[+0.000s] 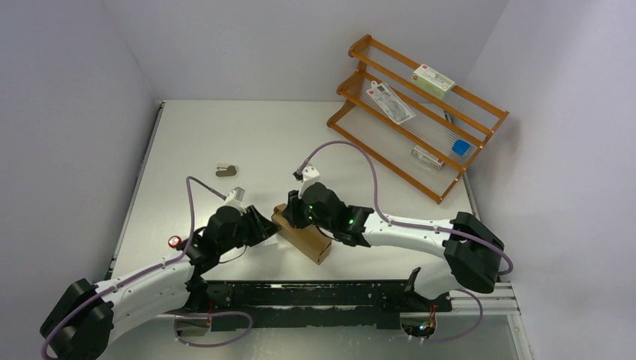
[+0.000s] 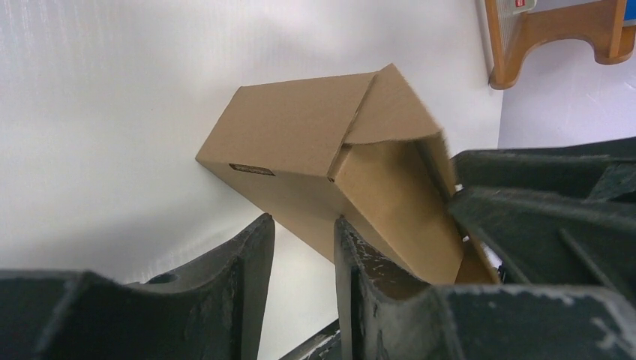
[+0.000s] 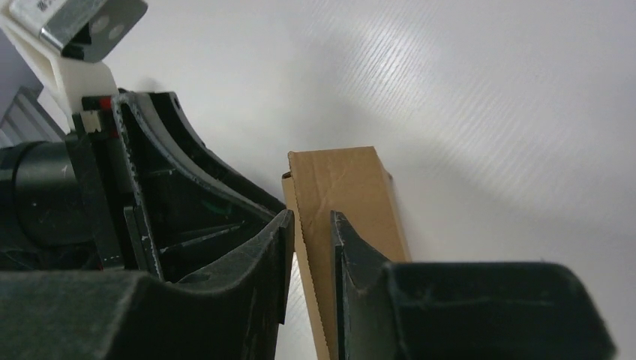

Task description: Fold the paper box

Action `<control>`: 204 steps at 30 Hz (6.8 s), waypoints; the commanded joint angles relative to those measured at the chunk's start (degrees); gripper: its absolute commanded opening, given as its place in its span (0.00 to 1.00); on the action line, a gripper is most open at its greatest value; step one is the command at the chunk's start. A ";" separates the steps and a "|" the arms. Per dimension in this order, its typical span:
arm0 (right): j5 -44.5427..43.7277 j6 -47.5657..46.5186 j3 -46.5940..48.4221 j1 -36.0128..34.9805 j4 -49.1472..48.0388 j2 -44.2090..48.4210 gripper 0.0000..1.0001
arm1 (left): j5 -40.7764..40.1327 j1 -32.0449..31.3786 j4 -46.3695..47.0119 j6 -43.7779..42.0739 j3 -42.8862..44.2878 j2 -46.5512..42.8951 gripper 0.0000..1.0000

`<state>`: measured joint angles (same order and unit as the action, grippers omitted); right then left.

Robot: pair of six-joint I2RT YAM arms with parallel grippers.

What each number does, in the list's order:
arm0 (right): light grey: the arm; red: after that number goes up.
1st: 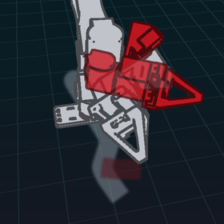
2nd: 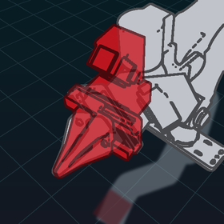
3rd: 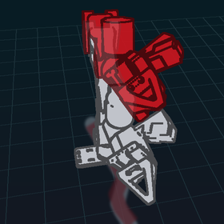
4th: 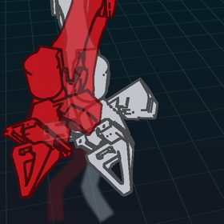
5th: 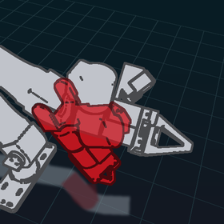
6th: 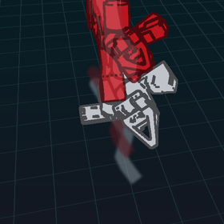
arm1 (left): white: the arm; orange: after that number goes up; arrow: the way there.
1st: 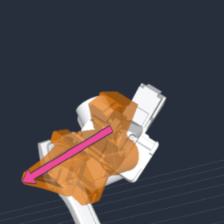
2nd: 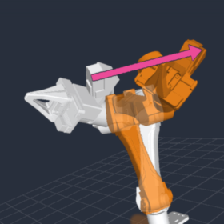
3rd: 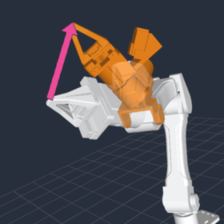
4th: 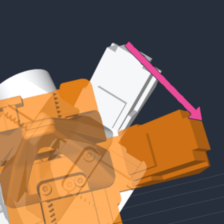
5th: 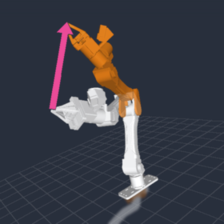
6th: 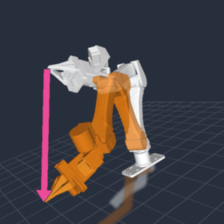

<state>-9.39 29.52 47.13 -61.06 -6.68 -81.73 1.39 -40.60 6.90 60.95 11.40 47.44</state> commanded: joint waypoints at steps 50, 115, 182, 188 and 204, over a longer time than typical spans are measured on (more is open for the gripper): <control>-10.02 6.88 -16.07 -3.01 3.48 10.17 0.53 | -10.17 1.76 -4.02 -5.58 5.86 0.07 0.54; 5.35 18.01 -34.17 -1.19 -23.56 16.78 0.80 | -1.03 11.60 5.50 -1.98 -0.81 4.36 0.22; -8.16 -11.60 27.38 -3.79 34.13 -20.74 0.78 | -27.88 15.93 -39.80 -44.30 32.52 -14.32 0.98; -10.07 -19.12 31.36 -3.75 37.70 -22.63 0.63 | -28.20 16.42 -39.09 -44.20 32.03 -17.65 0.98; -23.06 -58.20 24.06 -3.17 25.19 -21.36 0.46 | -32.73 18.53 -39.44 -42.09 31.87 -24.99 0.98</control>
<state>-25.98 -13.85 76.38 -64.34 26.46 -104.20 -28.08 -23.05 -32.53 18.26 44.07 25.02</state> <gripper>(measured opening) 0.559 0.984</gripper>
